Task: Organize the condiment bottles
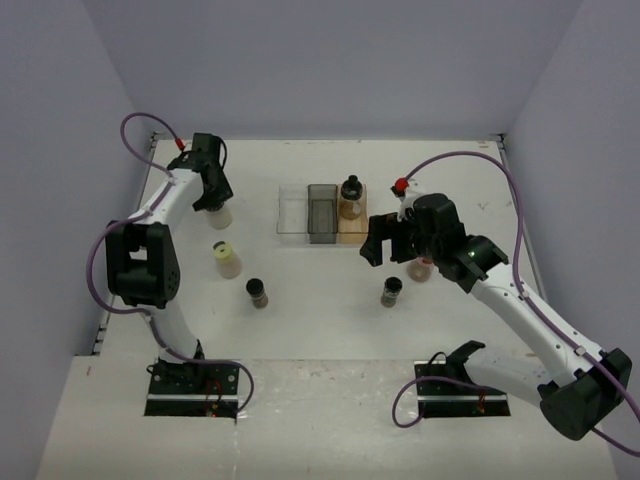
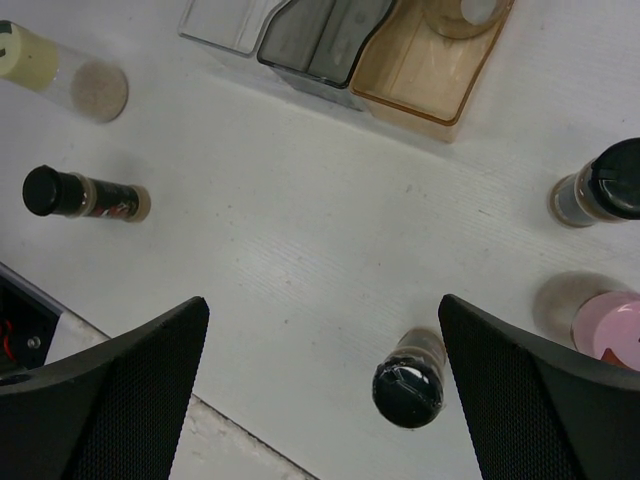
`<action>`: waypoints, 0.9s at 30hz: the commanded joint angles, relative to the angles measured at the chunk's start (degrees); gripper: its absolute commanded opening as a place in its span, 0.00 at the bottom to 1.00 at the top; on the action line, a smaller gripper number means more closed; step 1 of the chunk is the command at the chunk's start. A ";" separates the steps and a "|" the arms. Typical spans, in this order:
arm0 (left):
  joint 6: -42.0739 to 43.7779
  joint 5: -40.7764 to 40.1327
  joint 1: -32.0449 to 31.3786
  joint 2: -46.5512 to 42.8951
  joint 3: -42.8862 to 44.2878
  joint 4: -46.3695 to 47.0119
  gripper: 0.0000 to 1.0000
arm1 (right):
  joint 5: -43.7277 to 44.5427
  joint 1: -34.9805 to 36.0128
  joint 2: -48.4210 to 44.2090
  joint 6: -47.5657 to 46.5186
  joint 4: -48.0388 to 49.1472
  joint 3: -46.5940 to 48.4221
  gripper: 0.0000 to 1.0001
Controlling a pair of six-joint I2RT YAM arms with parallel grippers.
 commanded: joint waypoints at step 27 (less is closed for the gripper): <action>3.34 4.16 -40.80 -7.33 12.05 12.11 0.00 | 28.53 0.05 -22.30 12.09 -14.68 7.04 0.99</action>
